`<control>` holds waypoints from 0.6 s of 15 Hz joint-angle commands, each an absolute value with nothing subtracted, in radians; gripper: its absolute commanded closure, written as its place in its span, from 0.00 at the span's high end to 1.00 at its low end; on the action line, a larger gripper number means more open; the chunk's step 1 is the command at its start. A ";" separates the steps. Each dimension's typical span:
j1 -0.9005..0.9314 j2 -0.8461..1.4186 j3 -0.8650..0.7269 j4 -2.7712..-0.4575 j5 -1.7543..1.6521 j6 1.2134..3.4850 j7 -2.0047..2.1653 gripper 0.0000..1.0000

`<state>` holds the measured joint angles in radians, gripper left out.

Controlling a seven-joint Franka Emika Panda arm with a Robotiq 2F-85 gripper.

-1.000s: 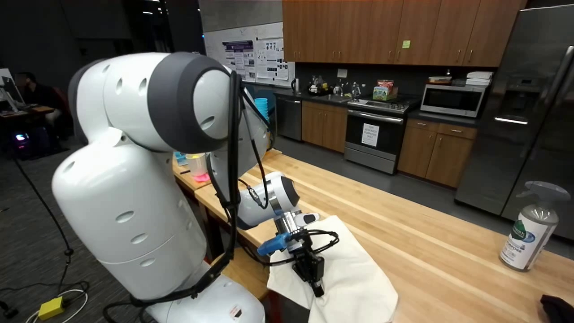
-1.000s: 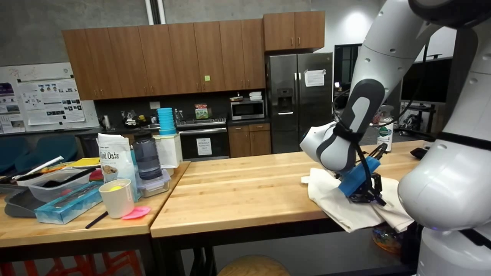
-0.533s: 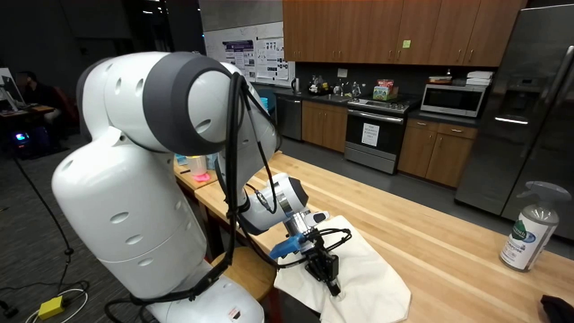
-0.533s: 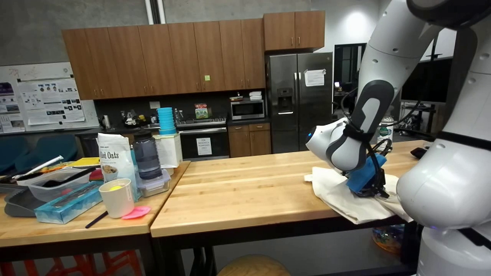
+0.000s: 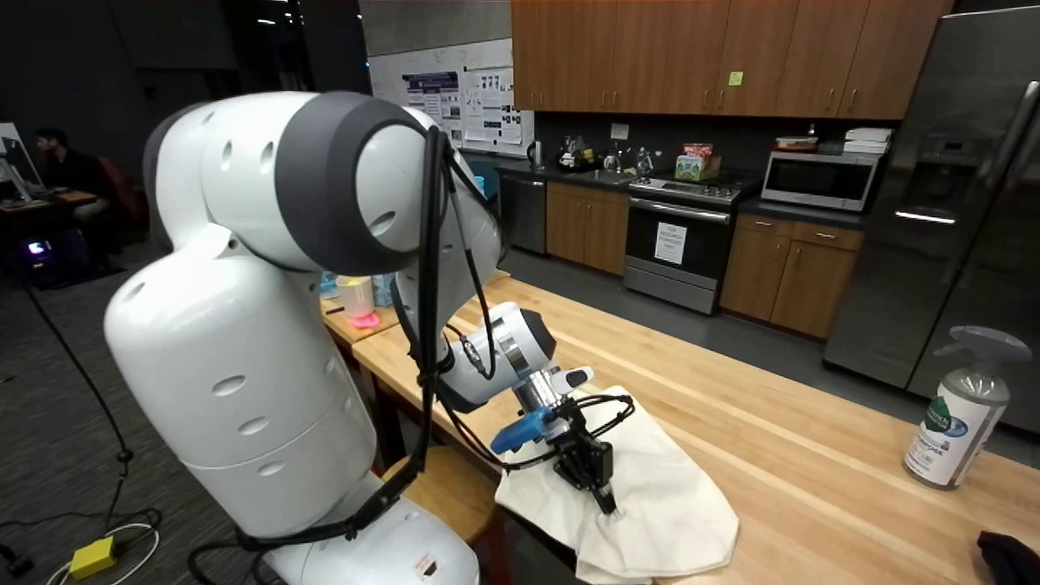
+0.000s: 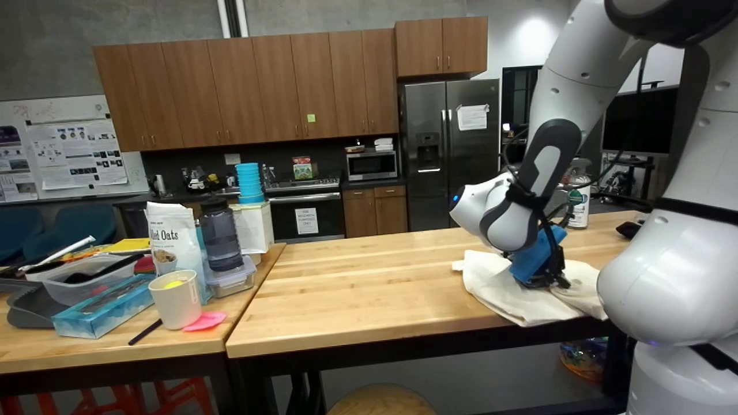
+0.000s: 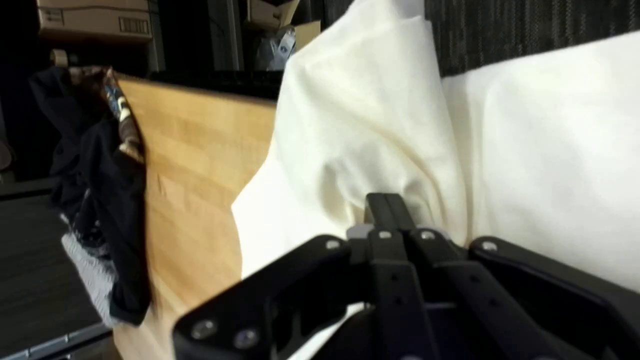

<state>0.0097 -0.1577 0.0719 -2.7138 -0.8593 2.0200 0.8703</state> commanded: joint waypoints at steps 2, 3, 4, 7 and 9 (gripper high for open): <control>0.098 0.022 0.153 -2.423 -0.852 1.913 0.818 0.00; 0.117 0.063 0.166 -2.355 -0.850 1.889 0.801 0.00; 0.139 0.108 0.180 -2.284 -0.852 1.859 0.789 0.00; 0.188 0.276 0.190 -2.089 -0.864 1.833 0.720 0.00; 0.219 0.381 0.184 -1.963 -0.872 1.841 0.668 0.00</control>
